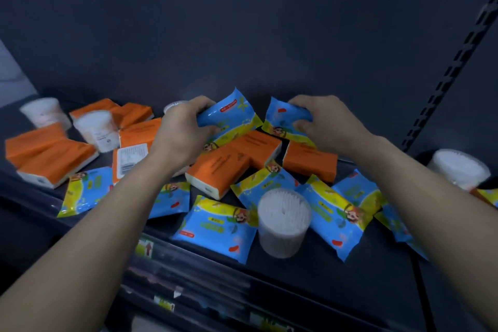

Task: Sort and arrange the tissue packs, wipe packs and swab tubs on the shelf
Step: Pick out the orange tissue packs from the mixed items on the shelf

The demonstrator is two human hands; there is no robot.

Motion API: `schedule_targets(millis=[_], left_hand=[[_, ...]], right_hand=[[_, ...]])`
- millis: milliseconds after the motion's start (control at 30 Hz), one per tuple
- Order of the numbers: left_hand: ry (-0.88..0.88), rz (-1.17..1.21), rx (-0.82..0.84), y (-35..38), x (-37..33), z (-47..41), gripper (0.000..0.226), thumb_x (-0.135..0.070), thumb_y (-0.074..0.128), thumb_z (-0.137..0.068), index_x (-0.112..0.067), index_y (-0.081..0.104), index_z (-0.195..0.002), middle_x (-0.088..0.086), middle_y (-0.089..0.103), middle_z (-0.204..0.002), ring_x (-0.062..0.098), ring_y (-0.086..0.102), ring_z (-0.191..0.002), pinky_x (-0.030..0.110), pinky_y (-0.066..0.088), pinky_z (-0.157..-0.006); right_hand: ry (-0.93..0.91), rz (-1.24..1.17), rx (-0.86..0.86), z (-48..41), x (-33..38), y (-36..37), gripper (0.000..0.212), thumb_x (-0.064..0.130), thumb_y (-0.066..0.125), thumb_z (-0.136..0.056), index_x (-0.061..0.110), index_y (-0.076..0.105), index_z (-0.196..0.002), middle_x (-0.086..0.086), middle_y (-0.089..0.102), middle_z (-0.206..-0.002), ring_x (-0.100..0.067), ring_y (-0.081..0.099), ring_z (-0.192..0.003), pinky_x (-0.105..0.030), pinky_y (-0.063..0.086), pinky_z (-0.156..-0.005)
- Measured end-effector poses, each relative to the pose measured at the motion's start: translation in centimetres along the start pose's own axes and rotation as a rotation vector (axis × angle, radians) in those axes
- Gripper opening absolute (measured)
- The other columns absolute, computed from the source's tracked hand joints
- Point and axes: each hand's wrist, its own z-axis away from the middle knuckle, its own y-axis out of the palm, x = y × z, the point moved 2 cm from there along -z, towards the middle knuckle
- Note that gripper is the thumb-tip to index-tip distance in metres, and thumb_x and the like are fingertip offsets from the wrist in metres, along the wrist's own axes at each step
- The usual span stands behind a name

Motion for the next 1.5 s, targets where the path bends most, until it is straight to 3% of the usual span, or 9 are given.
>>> schedule_targets(millis=[333,467,833,1133,1500], left_hand=[[0.017,0.046,0.026,0.5,4.1,-5.8,0.025,-0.015,0.072,-0.074,-0.028,0.061,-0.092,-0.006,0.066,-0.088,0.016,0.062,-0.083,0.039,0.051,-0.078],[0.103,0.116,0.152,2.1,4.6,-8.0,0.022,-0.011,0.070,-0.078,-0.021,0.061,-0.095,-0.004,0.065,-0.092,0.013,0.061,-0.083,0.032,0.052,-0.072],[0.339,0.095,0.373,6.8,3.3,-11.6,0.024,-0.010,0.065,-0.077,-0.020,0.060,-0.098,-0.001,0.065,-0.089,0.016,0.060,-0.081,0.039,0.051,-0.072],[0.417,-0.206,0.475,9.9,3.4,-12.4,0.025,-0.022,0.062,-0.084,-0.020,0.057,-0.109,0.006,0.064,-0.096,0.023,0.057,-0.087,0.035,0.044,-0.071],[0.307,-0.449,0.553,8.6,6.9,-13.9,0.025,-0.019,0.058,-0.085,-0.026,0.055,-0.109,0.006,0.060,-0.099,0.029,0.057,-0.092,0.036,0.044,-0.070]], right_hand=[[0.126,0.084,0.021,-4.1,-0.2,2.1,0.039,0.019,0.056,-0.090,0.027,0.052,-0.128,-0.011,0.062,-0.117,-0.032,0.058,-0.106,-0.044,0.049,-0.087],[0.215,0.167,-0.006,-4.8,-0.2,2.8,0.040,0.018,0.058,-0.088,0.026,0.053,-0.127,-0.015,0.063,-0.115,-0.036,0.057,-0.106,-0.043,0.048,-0.088],[0.491,0.309,-0.021,-2.7,-2.6,2.9,0.040,0.017,0.056,-0.088,0.028,0.053,-0.126,-0.014,0.063,-0.113,-0.036,0.057,-0.102,-0.039,0.047,-0.079],[0.394,0.280,0.047,-4.0,-4.6,3.6,0.035,0.018,0.055,-0.087,0.030,0.055,-0.120,-0.012,0.066,-0.108,-0.035,0.058,-0.100,-0.038,0.048,-0.079],[0.245,0.200,0.090,-7.5,-3.2,5.8,0.035,0.020,0.057,-0.087,0.030,0.054,-0.120,-0.012,0.065,-0.107,-0.035,0.058,-0.100,-0.039,0.049,-0.083]])
